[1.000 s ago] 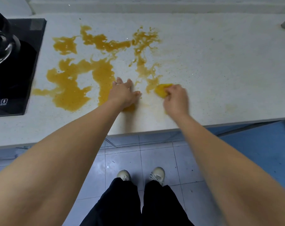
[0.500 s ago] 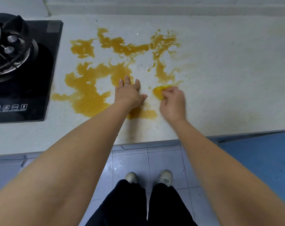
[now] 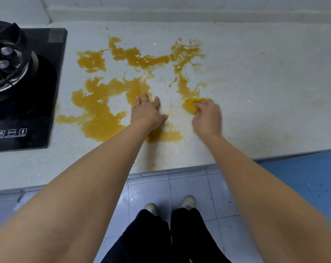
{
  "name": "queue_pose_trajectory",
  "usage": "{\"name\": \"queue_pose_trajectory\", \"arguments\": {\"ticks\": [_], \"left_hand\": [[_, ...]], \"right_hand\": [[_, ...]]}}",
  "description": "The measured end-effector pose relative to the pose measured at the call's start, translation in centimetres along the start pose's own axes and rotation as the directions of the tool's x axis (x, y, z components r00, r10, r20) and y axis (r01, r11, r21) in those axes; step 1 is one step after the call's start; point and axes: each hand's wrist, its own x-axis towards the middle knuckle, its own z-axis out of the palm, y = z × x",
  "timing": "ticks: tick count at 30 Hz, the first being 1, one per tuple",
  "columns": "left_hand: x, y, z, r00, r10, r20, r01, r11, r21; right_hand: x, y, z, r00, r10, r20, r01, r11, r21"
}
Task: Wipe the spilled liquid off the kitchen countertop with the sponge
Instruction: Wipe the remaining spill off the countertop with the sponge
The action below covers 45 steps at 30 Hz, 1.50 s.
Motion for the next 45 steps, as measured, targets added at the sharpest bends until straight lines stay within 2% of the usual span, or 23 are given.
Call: {"name": "queue_pose_trajectory", "arguments": {"ticks": [2, 7, 9, 12, 13, 15, 17, 19, 21, 23, 25, 27, 28, 30, 31, 33, 34, 37, 39, 41, 43, 44, 45], "left_hand": [[0.1, 0.3, 0.0, 1.0, -0.022, -0.002, 0.022, 1.0, -0.01], [1.6, 2.6, -0.5, 0.996, -0.079, -0.035, 0.078, 0.997, -0.028], [2.9, 2.6, -1.1, 0.996, -0.069, -0.052, 0.067, 0.997, -0.037], [4.1, 1.9, -1.9, 0.994, -0.093, -0.061, 0.091, 0.996, -0.025], [4.5, 1.8, -2.1, 0.993, -0.103, -0.061, 0.101, 0.995, -0.024], [5.2, 1.8, -2.1, 0.991, -0.117, -0.069, 0.116, 0.993, -0.017], [5.3, 1.7, -1.8, 0.99, -0.117, -0.078, 0.116, 0.993, -0.014], [5.4, 1.6, -1.7, 0.991, -0.103, -0.087, 0.103, 0.995, -0.009], [5.5, 1.4, -1.7, 0.993, -0.096, -0.07, 0.096, 0.995, -0.012], [5.7, 1.3, -1.9, 0.992, -0.108, -0.06, 0.107, 0.994, -0.026], [5.7, 1.5, -2.1, 0.991, -0.115, -0.062, 0.112, 0.993, -0.043], [5.7, 1.6, -2.1, 0.991, -0.116, -0.063, 0.112, 0.992, -0.061], [5.7, 1.6, -2.2, 0.991, -0.117, -0.063, 0.113, 0.991, -0.066], [5.7, 1.5, -2.2, 0.991, -0.117, -0.061, 0.113, 0.992, -0.062], [5.7, 1.5, -2.2, 0.992, -0.115, -0.058, 0.111, 0.992, -0.064], [5.8, 1.5, -2.1, 0.992, -0.114, -0.059, 0.11, 0.992, -0.069], [5.8, 1.5, -2.1, 0.991, -0.117, -0.063, 0.113, 0.991, -0.072], [5.8, 1.5, -2.1, 0.99, -0.125, -0.07, 0.12, 0.99, -0.077], [5.8, 1.6, -2.1, 0.99, -0.124, -0.069, 0.119, 0.99, -0.072], [5.8, 1.5, -2.2, 0.991, -0.122, -0.06, 0.118, 0.991, -0.065], [5.8, 1.4, -2.2, 0.99, -0.128, -0.053, 0.124, 0.989, -0.076], [5.9, 1.6, -2.2, 0.989, -0.137, -0.057, 0.132, 0.988, -0.082], [6.1, 1.8, -2.2, 0.987, -0.151, -0.061, 0.145, 0.985, -0.089]], "right_hand": [[0.8, 1.0, -0.8, 0.984, 0.174, -0.049, -0.174, 0.985, -0.001], [-1.6, -1.9, 1.3, 0.969, -0.24, 0.059, 0.243, 0.969, -0.038], [1.1, -0.2, 0.2, 0.99, -0.138, 0.03, 0.14, 0.984, -0.11], [5.0, 2.2, -1.6, 0.981, 0.192, -0.017, -0.193, 0.975, -0.114], [5.1, 2.0, -1.4, 0.979, 0.2, -0.024, -0.202, 0.974, -0.103], [4.1, 0.3, 0.0, 1.0, 0.015, -0.002, -0.015, 0.999, -0.043], [2.9, -1.2, 1.4, 0.972, -0.23, 0.056, 0.229, 0.973, 0.024], [4.2, -1.0, 1.4, 0.95, -0.307, 0.062, 0.307, 0.952, 0.018], [6.8, 0.5, 0.6, 0.996, -0.088, 0.016, 0.088, 0.996, -0.003], [8.3, 1.1, 0.0, 0.993, 0.119, -0.009, -0.119, 0.993, 0.013], [7.3, -1.0, 0.6, 0.998, -0.034, 0.05, 0.032, 0.998, 0.048], [4.9, -2.9, 1.8, 0.936, -0.332, 0.114, 0.324, 0.943, 0.082], [4.6, -2.8, 2.0, 0.91, -0.395, 0.124, 0.39, 0.918, 0.066], [6.5, -1.3, 1.0, 0.95, -0.293, 0.113, 0.3, 0.953, -0.049], [7.9, 0.0, 0.4, 0.989, -0.126, 0.073, 0.132, 0.988, -0.08], [9.4, 1.5, -0.8, 0.99, 0.137, 0.016, -0.136, 0.988, -0.07], [9.1, 1.1, -0.8, 0.991, 0.131, 0.018, -0.13, 0.99, -0.059], [5.6, -1.9, 1.1, 0.956, -0.257, 0.144, 0.252, 0.966, 0.048], [5.2, -2.0, 1.3, 0.899, -0.399, 0.18, 0.401, 0.916, 0.029], [7.6, -0.3, 0.4, 0.952, -0.272, 0.141, 0.285, 0.955, -0.077], [9.8, 1.4, -0.7, 0.999, 0.013, 0.046, -0.007, 0.994, -0.112], [10.0, 1.3, -0.7, 0.997, 0.08, 0.021, -0.077, 0.991, -0.109], [9.7, 0.5, -0.3, 0.999, 0.046, 0.029, -0.043, 0.994, -0.098]]}}
